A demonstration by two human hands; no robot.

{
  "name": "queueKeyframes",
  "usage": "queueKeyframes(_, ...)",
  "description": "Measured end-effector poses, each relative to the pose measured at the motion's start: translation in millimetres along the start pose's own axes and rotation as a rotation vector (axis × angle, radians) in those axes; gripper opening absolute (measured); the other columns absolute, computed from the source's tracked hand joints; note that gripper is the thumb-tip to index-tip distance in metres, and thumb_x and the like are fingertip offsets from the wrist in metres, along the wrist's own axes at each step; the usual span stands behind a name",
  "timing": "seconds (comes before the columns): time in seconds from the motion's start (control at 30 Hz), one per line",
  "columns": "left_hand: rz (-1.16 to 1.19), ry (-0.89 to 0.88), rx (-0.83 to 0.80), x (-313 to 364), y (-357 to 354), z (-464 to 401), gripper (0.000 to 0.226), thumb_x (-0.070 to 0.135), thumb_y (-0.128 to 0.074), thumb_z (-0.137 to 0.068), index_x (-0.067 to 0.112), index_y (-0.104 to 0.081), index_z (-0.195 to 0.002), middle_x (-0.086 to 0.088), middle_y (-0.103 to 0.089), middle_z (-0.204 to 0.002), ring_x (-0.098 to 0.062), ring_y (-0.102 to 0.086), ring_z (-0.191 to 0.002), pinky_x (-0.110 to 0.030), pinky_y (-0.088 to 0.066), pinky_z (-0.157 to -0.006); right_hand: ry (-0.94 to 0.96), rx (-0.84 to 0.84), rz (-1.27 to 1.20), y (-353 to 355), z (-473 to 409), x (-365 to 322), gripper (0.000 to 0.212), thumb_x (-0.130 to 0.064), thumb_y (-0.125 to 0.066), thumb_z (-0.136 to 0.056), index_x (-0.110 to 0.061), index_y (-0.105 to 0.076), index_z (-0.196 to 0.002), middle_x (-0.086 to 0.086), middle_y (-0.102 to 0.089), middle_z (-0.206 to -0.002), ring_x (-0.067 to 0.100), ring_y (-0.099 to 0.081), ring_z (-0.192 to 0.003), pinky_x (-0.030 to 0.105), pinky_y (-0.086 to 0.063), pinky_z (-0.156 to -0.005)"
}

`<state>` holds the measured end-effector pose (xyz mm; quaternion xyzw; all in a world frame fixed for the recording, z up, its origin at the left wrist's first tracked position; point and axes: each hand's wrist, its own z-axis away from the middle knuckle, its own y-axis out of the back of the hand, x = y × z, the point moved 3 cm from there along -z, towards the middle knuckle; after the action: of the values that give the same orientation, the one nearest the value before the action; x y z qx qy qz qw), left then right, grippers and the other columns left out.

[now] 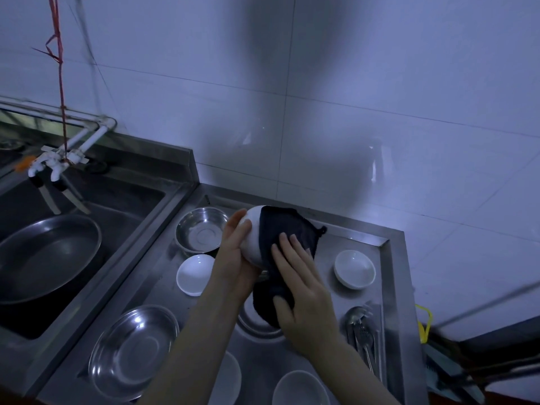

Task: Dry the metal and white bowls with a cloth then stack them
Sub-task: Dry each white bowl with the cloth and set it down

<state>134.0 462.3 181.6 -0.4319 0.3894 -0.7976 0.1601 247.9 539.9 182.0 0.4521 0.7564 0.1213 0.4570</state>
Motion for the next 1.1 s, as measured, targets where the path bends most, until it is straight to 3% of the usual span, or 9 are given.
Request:
queueKeyframes(0.13,0.013,0.027,-0.020,-4.1,1.8,0.9,0.015,0.018,-0.055,-0.095,0.027,-0.061,-0.106,-0.016,-0.061,-0.129,-0.034,-0.059,-0.113,-0.052,-0.046,-0.100,-0.062,0.053,-0.090,-1.0,3.5,0.5,0.068,-0.011,-0.044,-0.075,-0.007,-0.042,-0.143,0.003,-0.034,-0.154,0.020,-0.025,-0.146,0.037,-0.026,-0.117)
queueKeyframes(0.23,-0.058,-0.004,-0.077,4.3,0.9,7.5,0.026,0.016,-0.057,-0.084,0.025,-0.059,-0.108,-0.012,-0.064,-0.121,-0.031,-0.061,-0.107,-0.048,-0.050,-0.092,-0.325,0.073,-0.295,9.2,-5.4,15.4,0.071,-0.014,-0.043,-0.073,-0.017,-0.042,-0.144,-0.006,-0.040,-0.151,0.008,-0.033,-0.141,0.033,-0.030,-0.116)
queueKeyframes(0.33,-0.247,0.004,-0.146,14.6,-0.2,13.6,0.041,0.015,-0.062,-0.078,0.028,-0.063,-0.117,-0.010,-0.065,-0.125,-0.032,-0.063,-0.107,-0.044,-0.056,-0.080,-0.465,-0.110,-0.380,24.9,-25.8,33.3,0.071,-0.016,-0.045,-0.072,-0.032,-0.043,-0.142,-0.014,-0.047,-0.144,-0.002,-0.042,-0.131,0.030,-0.034,-0.112)
queueKeyframes(0.47,-0.252,0.055,-0.147,20.5,-9.1,17.0,0.039,0.023,-0.052,-0.098,0.028,-0.056,-0.136,-0.015,-0.060,-0.137,-0.030,-0.063,-0.114,-0.042,-0.055,-0.088,-0.299,-0.325,-0.235,36.3,-56.9,27.4,0.076,-0.013,-0.043,-0.069,-0.034,-0.042,-0.142,-0.020,-0.039,-0.147,-0.015,-0.029,-0.133,0.009,-0.021,-0.111)
queueKeyframes(0.57,-0.159,0.170,-0.171,19.7,-19.5,21.7,0.057,0.045,-0.030,-0.105,0.005,-0.061,-0.130,-0.018,-0.058,-0.136,-0.026,-0.062,-0.118,-0.038,-0.053,-0.095,-0.087,-0.456,-0.070,28.1,-66.4,9.7,0.074,-0.017,-0.037,-0.071,-0.027,-0.042,-0.144,-0.014,-0.035,-0.152,-0.002,-0.022,-0.142,0.020,-0.015,-0.118)
queueKeyframes(0.7,-0.183,0.141,-0.154,12.6,-11.1,20.4,0.069,0.054,-0.030,-0.104,-0.003,-0.053,-0.136,-0.022,-0.058,-0.136,-0.030,-0.057,-0.127,-0.036,-0.048,-0.103,0.126,-0.504,0.114,10.8,-58.7,-12.9,0.069,-0.028,-0.029,-0.073,-0.023,-0.050,-0.139,-0.010,-0.039,-0.151,0.006,-0.021,-0.145,0.028,-0.010,-0.121)
queueKeyframes(0.8,-0.281,0.166,-0.094,7.7,-7.5,19.9,0.068,0.058,-0.034,-0.101,0.003,-0.054,-0.136,-0.022,-0.063,-0.130,-0.032,-0.061,-0.122,-0.038,-0.053,-0.099,-0.084,-0.476,0.085,14.2,-73.6,-3.9,0.070,-0.033,-0.030,-0.071,-0.027,-0.053,-0.137,-0.013,-0.046,-0.146,0.003,-0.031,-0.139,0.027,-0.021,-0.118)
queueKeyframes(0.93,-0.372,0.043,-0.082,4.5,-3.3,18.6,0.059,0.028,-0.051,-0.099,0.045,-0.026,-0.151,0.002,-0.064,-0.123,-0.021,-0.072,-0.102,-0.040,-0.057,-0.086,-0.418,-0.471,-0.186,20.8,-87.3,10.8,0.069,-0.026,-0.040,-0.068,-0.027,-0.055,-0.135,-0.012,-0.052,-0.139,-0.002,-0.041,-0.126,0.015,-0.025,-0.107)
queueKeyframes(1.1,-0.338,-0.030,-0.113,5.2,-4.6,19.3,0.059,0.008,-0.044,-0.101,0.045,-0.032,-0.146,0.014,-0.076,-0.098,-0.017,-0.074,-0.094,-0.033,-0.061,-0.075,-0.610,-0.336,-0.312,19.6,-73.3,25.2,0.056,-0.018,-0.044,-0.084,-0.030,-0.050,-0.139,-0.009,-0.053,-0.137,0.007,-0.044,-0.123,0.018,-0.031,-0.099)
